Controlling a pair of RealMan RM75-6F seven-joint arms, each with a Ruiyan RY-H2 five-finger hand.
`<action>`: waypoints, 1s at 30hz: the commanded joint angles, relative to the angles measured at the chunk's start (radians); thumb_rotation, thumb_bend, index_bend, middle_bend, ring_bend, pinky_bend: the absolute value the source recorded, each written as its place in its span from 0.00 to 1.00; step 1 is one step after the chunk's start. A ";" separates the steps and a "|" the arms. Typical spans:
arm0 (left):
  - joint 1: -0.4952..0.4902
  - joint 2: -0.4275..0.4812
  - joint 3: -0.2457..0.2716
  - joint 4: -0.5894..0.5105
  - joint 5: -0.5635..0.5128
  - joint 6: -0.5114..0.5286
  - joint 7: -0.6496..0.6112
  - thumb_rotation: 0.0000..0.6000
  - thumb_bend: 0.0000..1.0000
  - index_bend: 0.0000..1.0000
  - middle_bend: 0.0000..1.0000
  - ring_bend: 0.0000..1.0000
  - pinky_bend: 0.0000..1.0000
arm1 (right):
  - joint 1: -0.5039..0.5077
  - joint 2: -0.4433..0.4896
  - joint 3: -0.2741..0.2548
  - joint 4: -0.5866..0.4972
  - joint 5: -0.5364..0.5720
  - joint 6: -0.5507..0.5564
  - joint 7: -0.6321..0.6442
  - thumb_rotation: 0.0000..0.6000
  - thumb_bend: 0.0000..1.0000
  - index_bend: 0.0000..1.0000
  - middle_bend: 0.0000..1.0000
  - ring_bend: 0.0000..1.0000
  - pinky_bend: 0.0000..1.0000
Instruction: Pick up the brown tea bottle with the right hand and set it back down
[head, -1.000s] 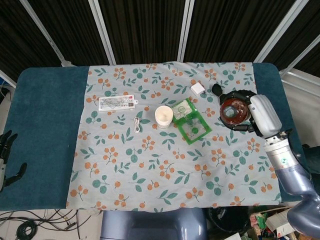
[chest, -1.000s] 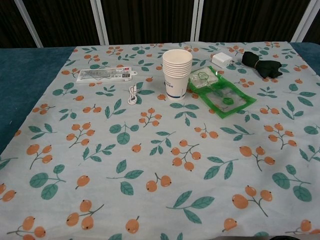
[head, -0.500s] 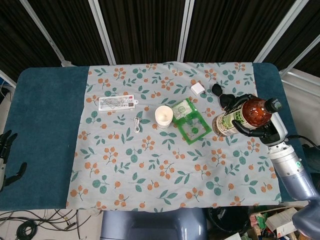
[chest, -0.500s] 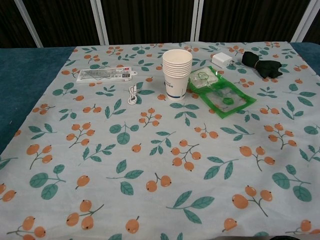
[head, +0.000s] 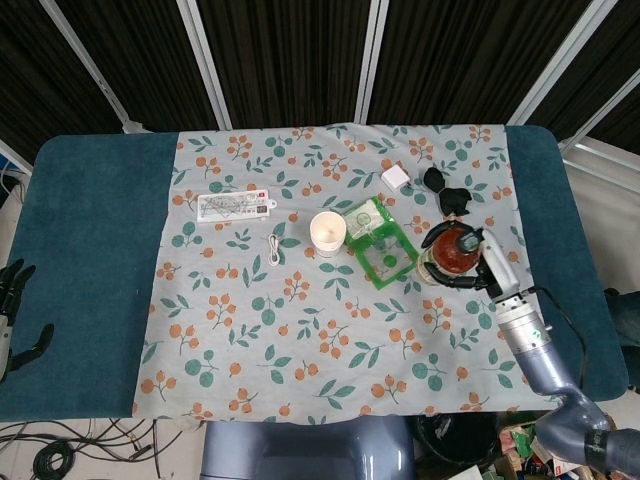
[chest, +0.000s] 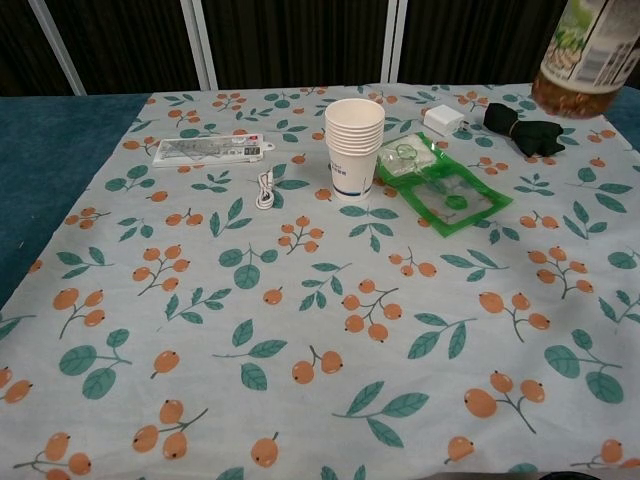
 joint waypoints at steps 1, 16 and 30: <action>0.000 0.000 0.000 0.000 -0.001 -0.001 -0.001 1.00 0.37 0.02 0.00 0.00 0.00 | 0.026 -0.065 -0.023 0.047 0.041 -0.046 -0.030 1.00 0.45 0.60 0.56 0.56 0.54; -0.003 0.005 -0.003 0.006 -0.007 -0.009 -0.018 1.00 0.37 0.02 0.00 0.00 0.00 | 0.072 -0.270 -0.020 0.239 0.159 -0.140 -0.066 1.00 0.45 0.60 0.56 0.56 0.54; -0.003 0.005 -0.003 0.007 -0.003 -0.005 -0.021 1.00 0.37 0.02 0.00 0.00 0.00 | 0.057 -0.391 -0.039 0.397 0.127 -0.094 -0.048 1.00 0.45 0.60 0.55 0.55 0.53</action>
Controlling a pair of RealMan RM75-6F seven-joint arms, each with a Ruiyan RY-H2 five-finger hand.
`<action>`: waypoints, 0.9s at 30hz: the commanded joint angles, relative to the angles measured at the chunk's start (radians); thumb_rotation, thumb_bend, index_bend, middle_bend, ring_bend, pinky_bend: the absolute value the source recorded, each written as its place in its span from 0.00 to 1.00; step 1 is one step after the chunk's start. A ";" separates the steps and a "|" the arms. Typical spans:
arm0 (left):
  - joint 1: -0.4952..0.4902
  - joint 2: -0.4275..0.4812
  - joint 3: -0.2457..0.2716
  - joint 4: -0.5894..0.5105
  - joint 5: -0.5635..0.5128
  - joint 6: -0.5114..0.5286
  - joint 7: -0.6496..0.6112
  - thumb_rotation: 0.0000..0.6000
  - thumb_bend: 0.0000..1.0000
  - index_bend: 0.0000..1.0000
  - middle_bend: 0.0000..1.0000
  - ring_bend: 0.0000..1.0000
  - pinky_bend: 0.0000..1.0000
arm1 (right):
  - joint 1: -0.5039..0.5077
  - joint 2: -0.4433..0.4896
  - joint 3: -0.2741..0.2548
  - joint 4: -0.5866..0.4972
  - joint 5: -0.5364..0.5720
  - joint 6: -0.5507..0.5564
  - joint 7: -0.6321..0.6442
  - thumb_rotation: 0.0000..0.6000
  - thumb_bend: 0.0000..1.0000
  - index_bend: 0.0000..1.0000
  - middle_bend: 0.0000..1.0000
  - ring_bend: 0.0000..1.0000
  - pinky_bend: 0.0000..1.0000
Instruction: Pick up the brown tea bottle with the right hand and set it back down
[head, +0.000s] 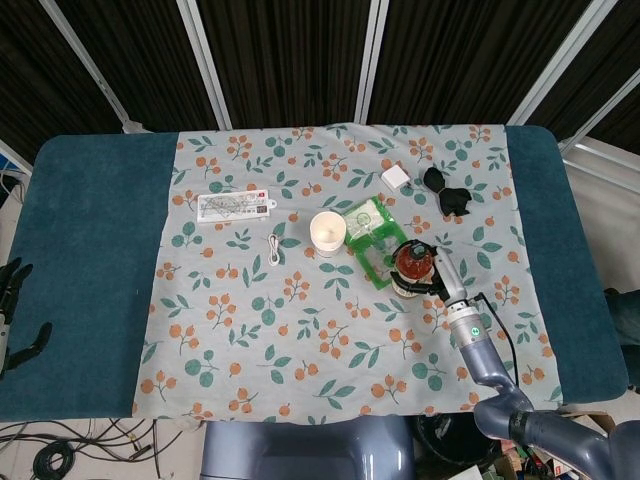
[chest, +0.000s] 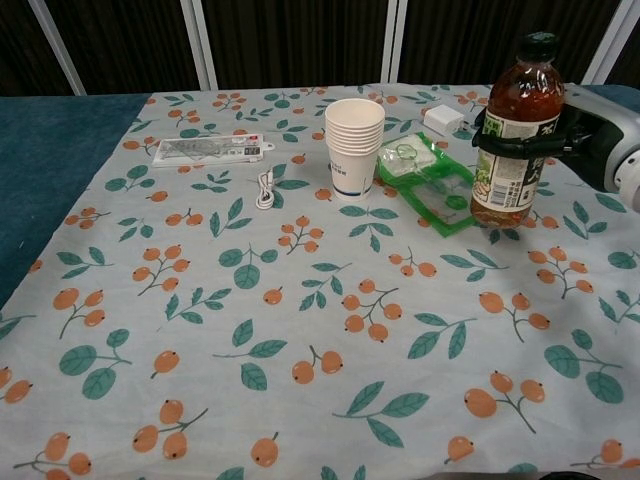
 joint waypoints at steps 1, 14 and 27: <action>0.000 0.000 0.000 0.000 0.000 0.001 0.001 1.00 0.37 0.02 0.00 0.00 0.00 | -0.008 -0.019 -0.007 0.028 -0.005 0.005 0.017 1.00 0.45 0.60 0.55 0.55 0.53; -0.001 -0.004 0.001 -0.001 0.002 0.001 0.014 1.00 0.37 0.02 0.00 0.00 0.00 | -0.038 -0.052 -0.053 0.100 -0.046 0.016 0.072 1.00 0.44 0.60 0.53 0.53 0.49; 0.000 -0.004 0.002 -0.003 0.001 0.000 0.021 1.00 0.37 0.02 0.00 0.00 0.00 | -0.027 -0.036 -0.122 0.137 -0.136 -0.009 0.126 1.00 0.20 0.14 0.07 0.12 0.16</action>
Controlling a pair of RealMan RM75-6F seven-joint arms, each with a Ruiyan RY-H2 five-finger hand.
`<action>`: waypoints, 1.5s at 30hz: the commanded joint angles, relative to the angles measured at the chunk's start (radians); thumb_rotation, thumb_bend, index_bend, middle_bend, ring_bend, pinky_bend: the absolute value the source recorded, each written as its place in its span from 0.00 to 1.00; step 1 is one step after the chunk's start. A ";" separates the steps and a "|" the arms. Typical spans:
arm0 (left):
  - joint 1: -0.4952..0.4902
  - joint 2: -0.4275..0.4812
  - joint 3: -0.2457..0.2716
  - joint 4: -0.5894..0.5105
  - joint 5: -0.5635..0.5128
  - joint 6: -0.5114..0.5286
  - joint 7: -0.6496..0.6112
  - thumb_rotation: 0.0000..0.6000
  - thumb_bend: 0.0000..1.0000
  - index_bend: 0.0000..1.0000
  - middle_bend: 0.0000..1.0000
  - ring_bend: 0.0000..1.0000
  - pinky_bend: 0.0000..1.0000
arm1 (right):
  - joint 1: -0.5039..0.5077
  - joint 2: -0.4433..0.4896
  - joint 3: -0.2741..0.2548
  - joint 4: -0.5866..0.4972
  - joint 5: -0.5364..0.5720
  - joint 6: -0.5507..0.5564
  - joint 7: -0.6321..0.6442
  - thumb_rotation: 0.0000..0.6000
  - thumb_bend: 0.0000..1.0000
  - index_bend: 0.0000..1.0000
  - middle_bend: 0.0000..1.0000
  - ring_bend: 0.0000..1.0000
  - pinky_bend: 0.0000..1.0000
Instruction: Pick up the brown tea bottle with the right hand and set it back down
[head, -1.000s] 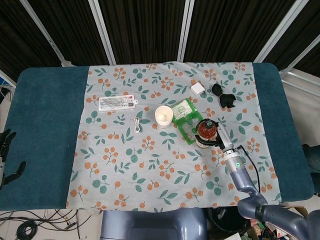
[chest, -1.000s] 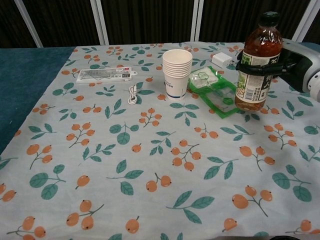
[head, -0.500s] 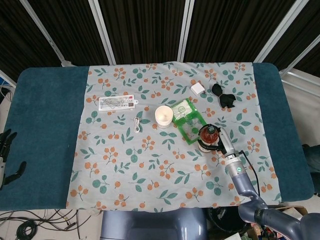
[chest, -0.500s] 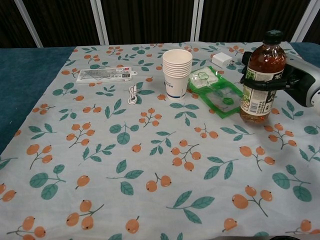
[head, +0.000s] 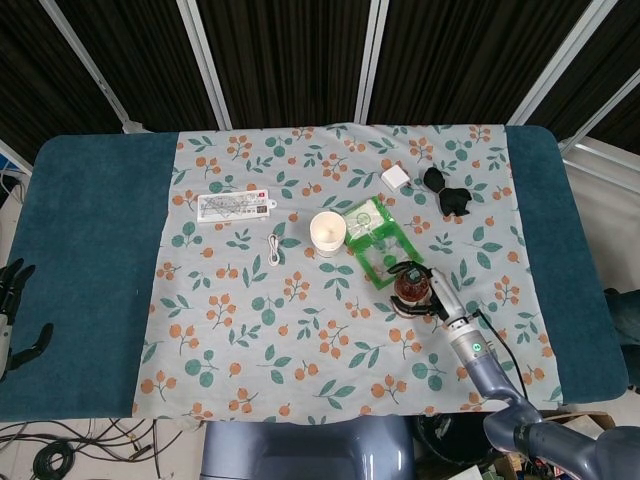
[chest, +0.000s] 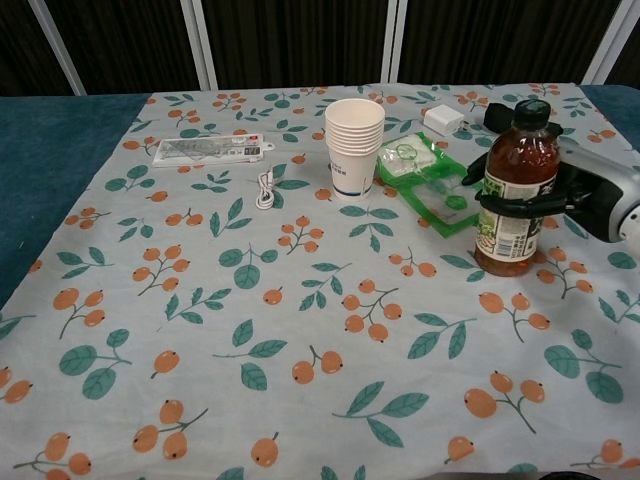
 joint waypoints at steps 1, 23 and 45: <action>0.000 0.000 0.000 0.000 0.000 0.000 0.000 1.00 0.37 0.02 0.00 0.00 0.00 | -0.002 0.002 -0.002 -0.001 -0.002 0.003 -0.004 1.00 0.18 0.11 0.05 0.11 0.16; 0.002 0.002 0.000 -0.006 0.001 0.004 -0.004 1.00 0.37 0.02 0.00 0.00 0.00 | -0.149 0.305 -0.107 -0.252 -0.101 0.183 -0.005 1.00 0.15 0.01 0.02 0.06 0.14; 0.013 -0.002 0.008 -0.015 0.016 0.024 0.018 1.00 0.37 0.02 0.00 0.00 0.00 | -0.392 0.493 -0.116 -0.425 0.009 0.489 -1.052 1.00 0.17 0.00 0.03 0.06 0.14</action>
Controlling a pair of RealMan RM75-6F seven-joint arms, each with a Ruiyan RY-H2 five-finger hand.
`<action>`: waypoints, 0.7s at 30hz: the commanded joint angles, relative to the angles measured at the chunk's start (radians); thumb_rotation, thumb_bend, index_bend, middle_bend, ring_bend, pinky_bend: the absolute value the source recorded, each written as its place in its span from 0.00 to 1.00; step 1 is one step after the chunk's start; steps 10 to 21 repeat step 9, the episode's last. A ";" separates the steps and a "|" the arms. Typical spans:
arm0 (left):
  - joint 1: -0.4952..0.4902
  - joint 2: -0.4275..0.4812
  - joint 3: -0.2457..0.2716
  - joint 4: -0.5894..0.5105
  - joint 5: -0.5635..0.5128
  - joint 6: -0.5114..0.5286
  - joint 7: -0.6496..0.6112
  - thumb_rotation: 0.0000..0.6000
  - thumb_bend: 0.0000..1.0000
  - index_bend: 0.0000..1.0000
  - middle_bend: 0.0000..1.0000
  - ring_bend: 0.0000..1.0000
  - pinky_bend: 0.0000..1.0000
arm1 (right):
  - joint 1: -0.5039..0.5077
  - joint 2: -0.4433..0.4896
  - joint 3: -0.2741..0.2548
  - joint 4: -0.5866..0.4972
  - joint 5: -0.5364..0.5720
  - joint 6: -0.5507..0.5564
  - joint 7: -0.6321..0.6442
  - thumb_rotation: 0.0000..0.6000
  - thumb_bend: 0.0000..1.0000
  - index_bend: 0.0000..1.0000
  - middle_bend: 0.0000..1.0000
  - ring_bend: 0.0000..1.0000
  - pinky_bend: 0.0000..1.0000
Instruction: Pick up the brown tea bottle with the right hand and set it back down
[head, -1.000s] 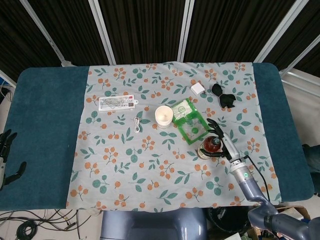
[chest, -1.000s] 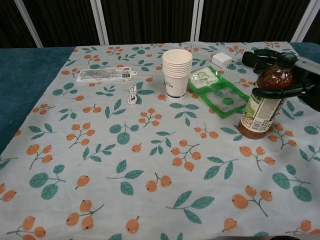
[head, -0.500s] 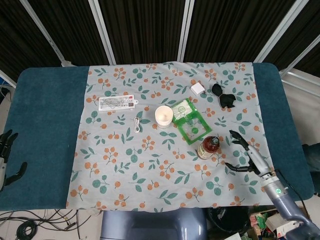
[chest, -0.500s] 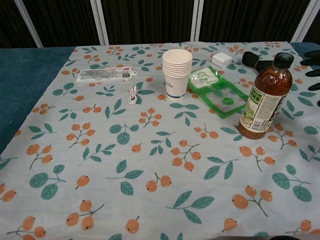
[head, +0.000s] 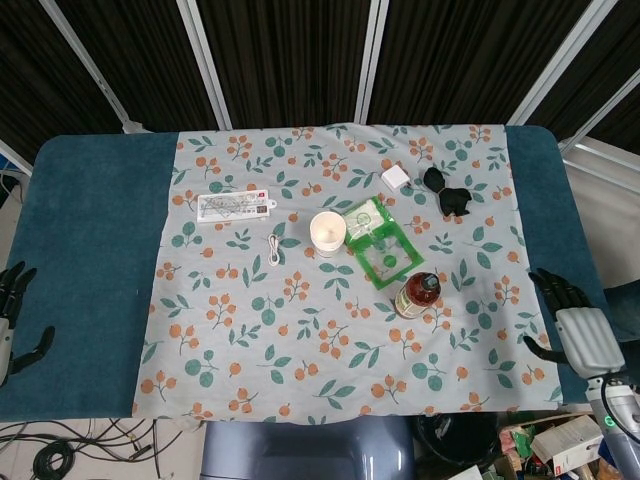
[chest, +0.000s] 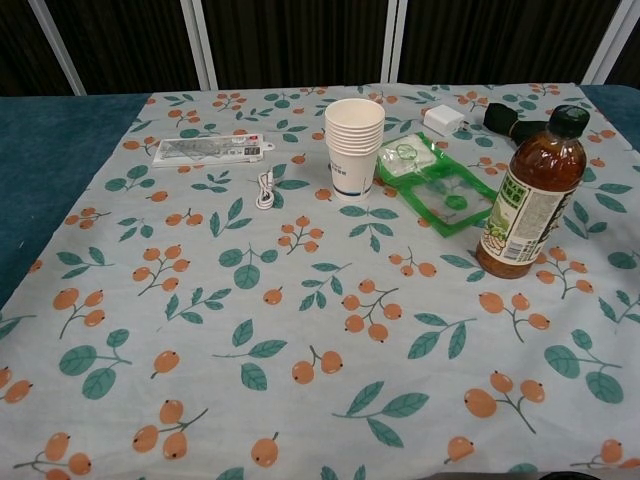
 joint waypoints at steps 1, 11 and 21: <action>0.002 0.001 0.000 0.001 0.001 0.003 -0.003 1.00 0.37 0.02 0.00 0.00 0.00 | -0.076 -0.079 0.016 0.031 0.003 0.129 -0.122 1.00 0.17 0.00 0.03 0.06 0.14; 0.002 0.002 0.001 0.003 0.001 0.001 -0.003 1.00 0.37 0.02 0.00 0.00 0.00 | -0.112 -0.107 0.023 0.050 -0.027 0.188 -0.157 1.00 0.17 0.00 0.03 0.06 0.14; 0.002 0.002 0.001 0.003 0.001 0.001 -0.003 1.00 0.37 0.02 0.00 0.00 0.00 | -0.112 -0.107 0.023 0.050 -0.027 0.188 -0.157 1.00 0.17 0.00 0.03 0.06 0.14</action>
